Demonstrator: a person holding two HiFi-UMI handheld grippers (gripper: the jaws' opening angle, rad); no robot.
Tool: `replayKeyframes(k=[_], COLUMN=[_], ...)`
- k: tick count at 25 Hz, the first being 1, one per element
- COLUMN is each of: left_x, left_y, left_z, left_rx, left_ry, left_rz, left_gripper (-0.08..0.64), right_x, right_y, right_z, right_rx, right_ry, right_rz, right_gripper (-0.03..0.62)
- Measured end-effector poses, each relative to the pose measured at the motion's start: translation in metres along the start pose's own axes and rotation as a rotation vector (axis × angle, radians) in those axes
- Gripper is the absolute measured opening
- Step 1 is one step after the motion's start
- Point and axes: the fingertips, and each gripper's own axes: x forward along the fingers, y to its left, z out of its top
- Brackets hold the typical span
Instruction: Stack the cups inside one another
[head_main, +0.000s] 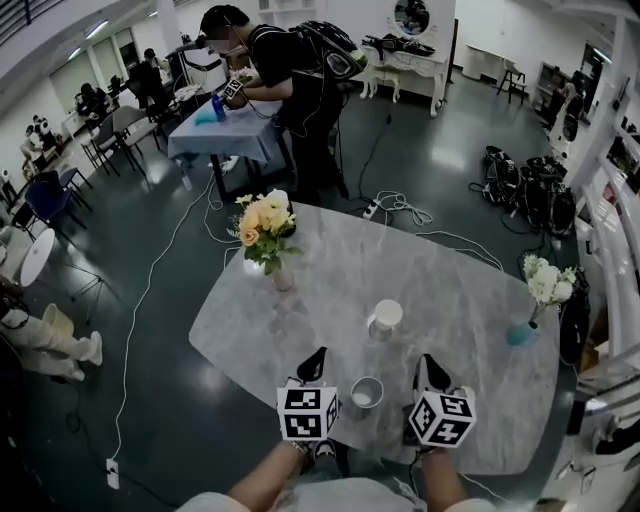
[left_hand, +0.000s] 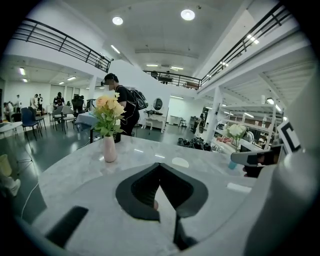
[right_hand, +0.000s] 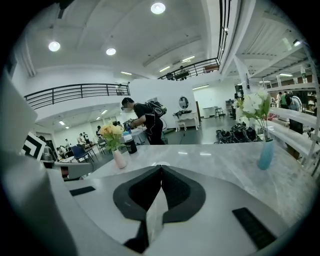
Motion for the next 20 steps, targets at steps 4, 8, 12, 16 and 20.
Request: replayKeyframes(k=[4, 8, 12, 16, 20], left_x=[0.013, 0.023, 0.031, 0.037, 0.045], left_y=[0.004, 0.006, 0.016, 0.027, 0.037], left_z=[-0.004, -0.019, -0.029, -0.039, -0.044], left_rx=[-0.015, -0.022, -0.035, -0.047, -0.051], left_ry=[0.016, 0.055, 0.083, 0.108, 0.124], left_rz=[0.024, 0.037, 0.055, 0.084, 0.100], left_gripper=[-0.005, -0.005, -0.005, -0.005, -0.005], right_x=[0.019, 0.037, 0.055, 0.073, 0.093], right_y=[0.001, -0.002, -0.002, -0.004, -0.003], right_z=[-0.006, -0.018, -0.024, -0.032, -0.037], right_rx=[-0.009, -0.011, -0.013, -0.012, -0.019], right_ry=[0.033, 0.069, 0.084, 0.103, 0.119], right_rz=[0.032, 0.061, 0.086, 0.103, 0.116], right_gripper=[0.008, 0.009, 0.009, 0.011, 0.016])
